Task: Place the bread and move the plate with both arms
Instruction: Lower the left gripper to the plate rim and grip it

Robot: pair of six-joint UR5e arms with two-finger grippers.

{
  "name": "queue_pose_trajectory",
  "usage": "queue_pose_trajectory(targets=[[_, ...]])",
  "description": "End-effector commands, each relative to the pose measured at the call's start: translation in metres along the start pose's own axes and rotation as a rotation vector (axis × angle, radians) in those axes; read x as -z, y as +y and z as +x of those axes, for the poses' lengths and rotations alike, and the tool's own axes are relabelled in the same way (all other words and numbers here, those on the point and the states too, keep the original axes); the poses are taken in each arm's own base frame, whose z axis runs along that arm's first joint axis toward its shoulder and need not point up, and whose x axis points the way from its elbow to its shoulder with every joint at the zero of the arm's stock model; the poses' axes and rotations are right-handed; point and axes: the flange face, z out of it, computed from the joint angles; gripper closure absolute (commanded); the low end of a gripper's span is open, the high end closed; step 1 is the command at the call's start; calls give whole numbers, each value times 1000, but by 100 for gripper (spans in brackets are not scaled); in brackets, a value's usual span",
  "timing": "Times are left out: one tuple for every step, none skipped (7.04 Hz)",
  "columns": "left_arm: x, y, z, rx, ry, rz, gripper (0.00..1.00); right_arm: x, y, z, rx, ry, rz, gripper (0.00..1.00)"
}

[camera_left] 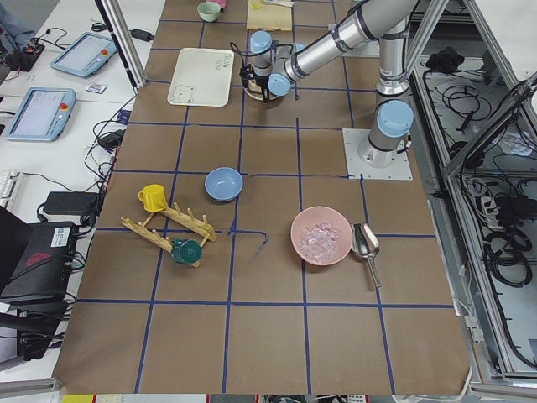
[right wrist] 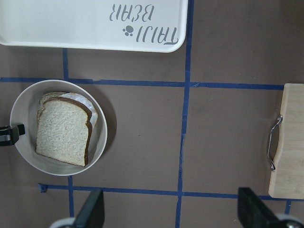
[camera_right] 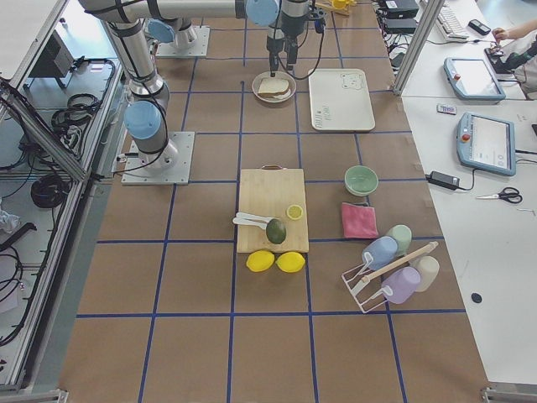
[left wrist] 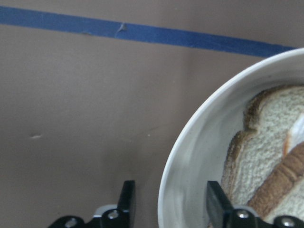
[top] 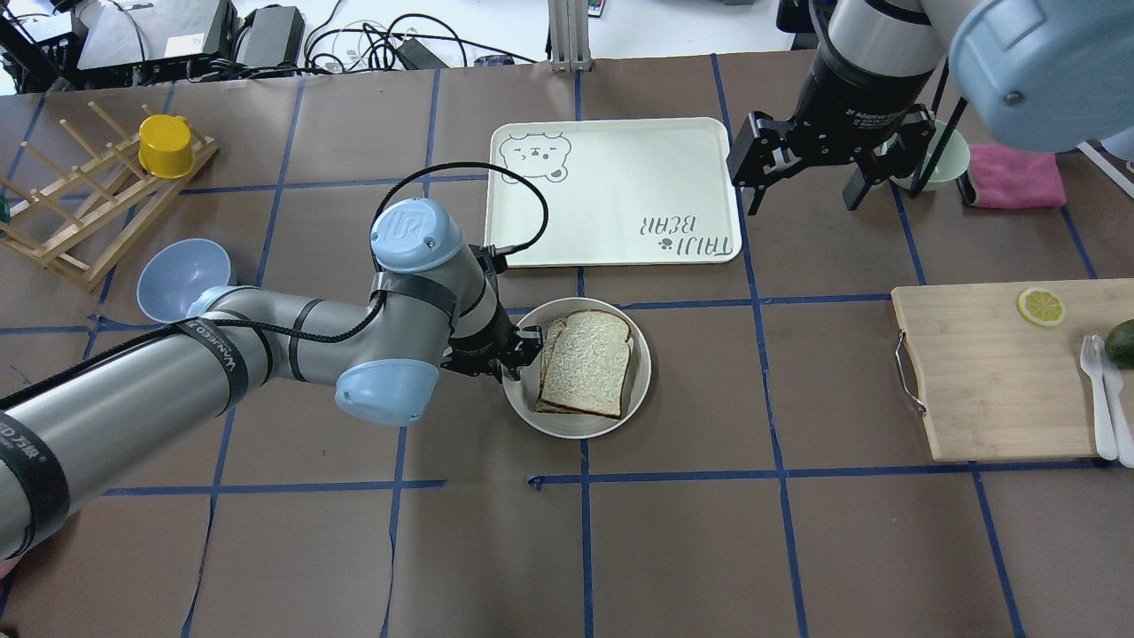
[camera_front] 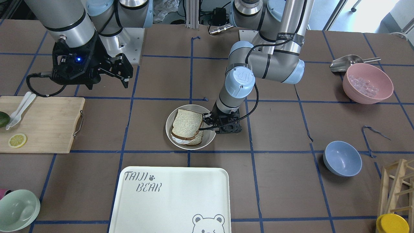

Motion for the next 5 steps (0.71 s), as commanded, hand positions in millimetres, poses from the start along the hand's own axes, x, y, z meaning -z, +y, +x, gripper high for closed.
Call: queue_pose_trajectory(targets=[[7,-1,1,-16,8,18,100,0,0,0,0,0,1,0],[16,-1,3,-22,16,38,100,1,1,0,0,0,-1,0],[21,-1,4,-23,29,48,100,3,3,-1,1,0,2,0],[30,-2,-5,-12,37,52,100,3,4,-1,1,2,-2,0],[38,-5,-13,-12,95,45,100,3,4,-1,1,0,-2,0]])
